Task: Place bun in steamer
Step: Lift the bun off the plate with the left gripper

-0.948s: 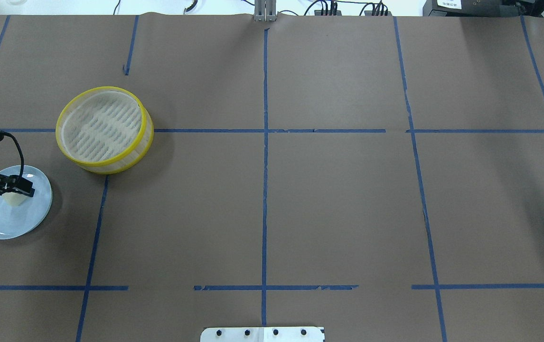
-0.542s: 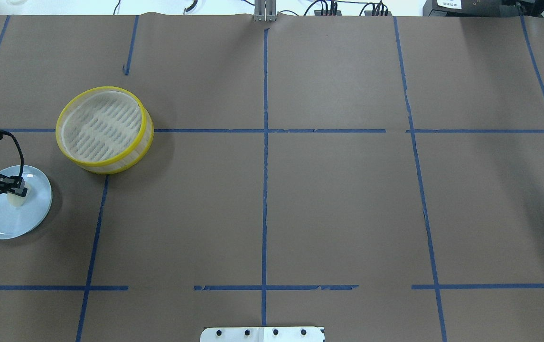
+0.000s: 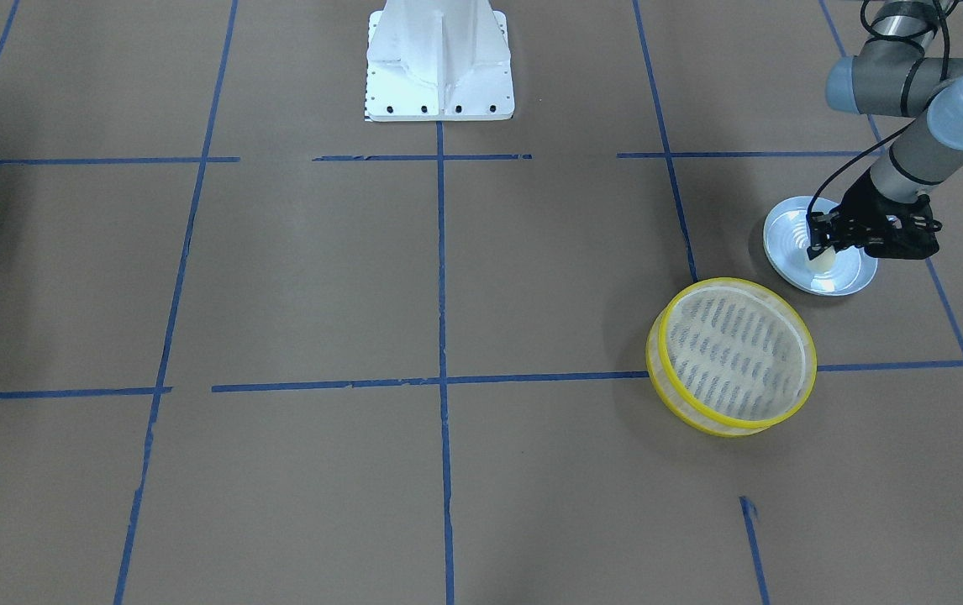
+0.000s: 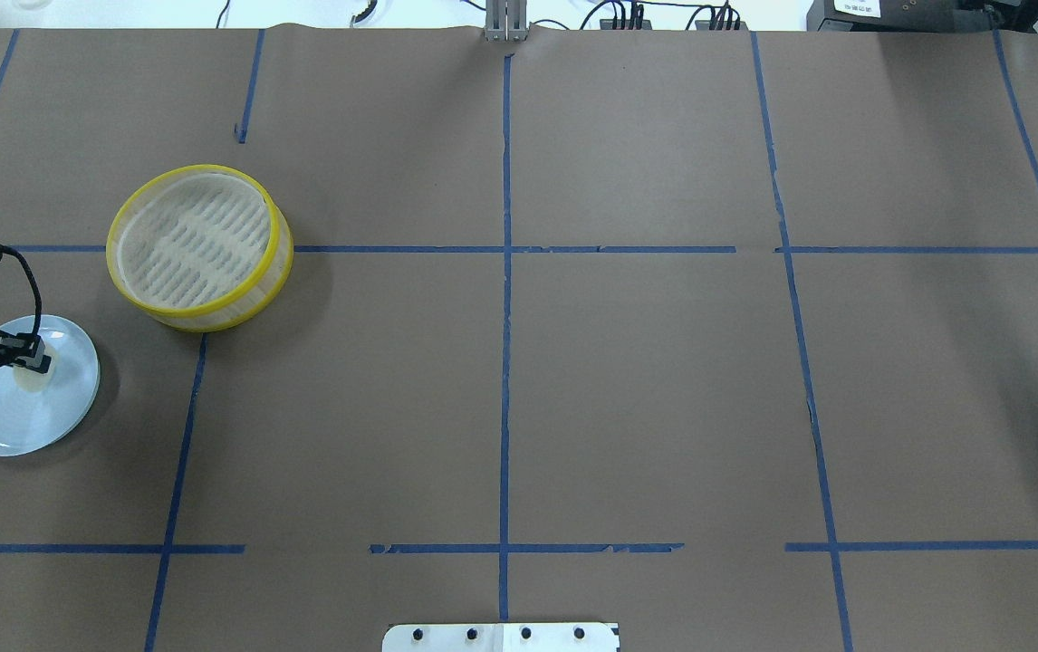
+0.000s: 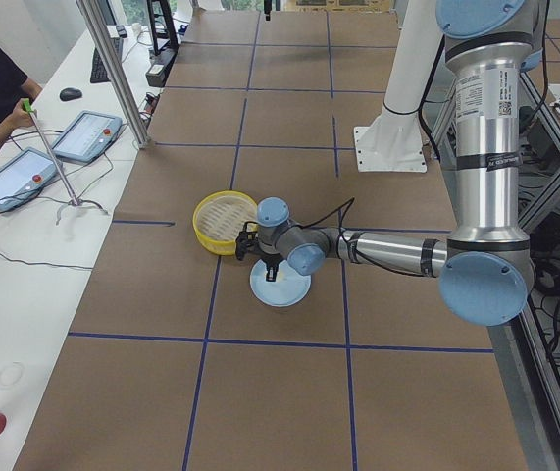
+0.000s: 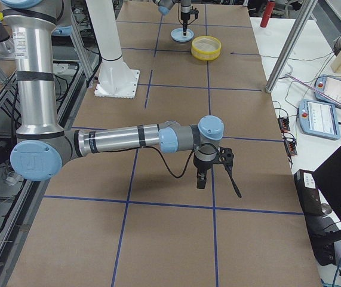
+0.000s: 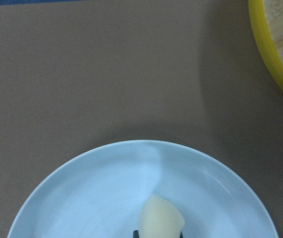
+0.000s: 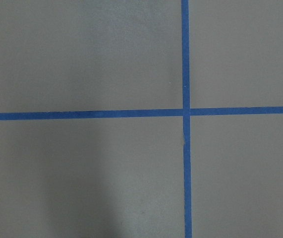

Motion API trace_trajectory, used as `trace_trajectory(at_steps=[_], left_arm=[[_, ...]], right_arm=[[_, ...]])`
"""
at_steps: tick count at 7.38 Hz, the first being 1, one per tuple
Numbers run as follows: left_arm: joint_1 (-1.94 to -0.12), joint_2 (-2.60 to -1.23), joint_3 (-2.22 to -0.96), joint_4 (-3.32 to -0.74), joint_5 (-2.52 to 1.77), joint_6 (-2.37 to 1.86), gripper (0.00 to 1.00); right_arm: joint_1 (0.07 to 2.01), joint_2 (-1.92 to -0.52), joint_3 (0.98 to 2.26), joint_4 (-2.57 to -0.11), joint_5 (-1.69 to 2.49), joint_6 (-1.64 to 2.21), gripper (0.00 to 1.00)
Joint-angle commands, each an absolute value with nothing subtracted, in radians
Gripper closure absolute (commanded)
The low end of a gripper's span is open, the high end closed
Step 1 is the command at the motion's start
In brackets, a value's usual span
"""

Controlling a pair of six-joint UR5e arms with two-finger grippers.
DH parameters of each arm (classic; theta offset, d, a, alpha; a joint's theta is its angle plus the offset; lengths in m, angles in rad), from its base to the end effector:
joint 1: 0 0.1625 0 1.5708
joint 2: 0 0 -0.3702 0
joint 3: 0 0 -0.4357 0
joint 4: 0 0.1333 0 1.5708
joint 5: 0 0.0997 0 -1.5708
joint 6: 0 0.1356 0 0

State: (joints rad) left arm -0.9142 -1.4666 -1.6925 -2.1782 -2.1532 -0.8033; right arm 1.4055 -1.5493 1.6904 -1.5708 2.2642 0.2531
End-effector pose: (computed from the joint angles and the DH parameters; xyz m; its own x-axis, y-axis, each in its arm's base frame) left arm 0.2857 -0.4669 0.5566 0.6792 0.0686 -0.7307 -0.0091 0.9963 0.0852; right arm -0.0449 -0.5528 0.5606 0.7609 0.0362 0.6479 -0.0285 0.9993 -0.0223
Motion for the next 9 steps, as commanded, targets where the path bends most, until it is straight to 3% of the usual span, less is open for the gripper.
trace_trajectory(at_steps=[1,4,6,9], left_arm=[[-0.945,-1.45,-1.794,-2.116,-2.158,-0.796,0.72],[-1.142,-1.541,-1.965,-1.68,-2.157,-0.614,0.72],[-1.175,-1.745,-1.95,-1.454,-2.155,-0.574,0.72],[-1.143,-2.006,-1.786,-1.37,-2.166,-0.592,0.72]], right_arm=[[1.407,-1.549,1.69,-1.571,2.264,0.253,0.0],[1.407,-1.549,1.69,-1.571,2.264,0.253,0.0],[1.407,-1.549,1.69,-1.571,2.264,0.253,0.0],[1.407,-1.549,1.69,-1.571,2.264,0.253,0.0]])
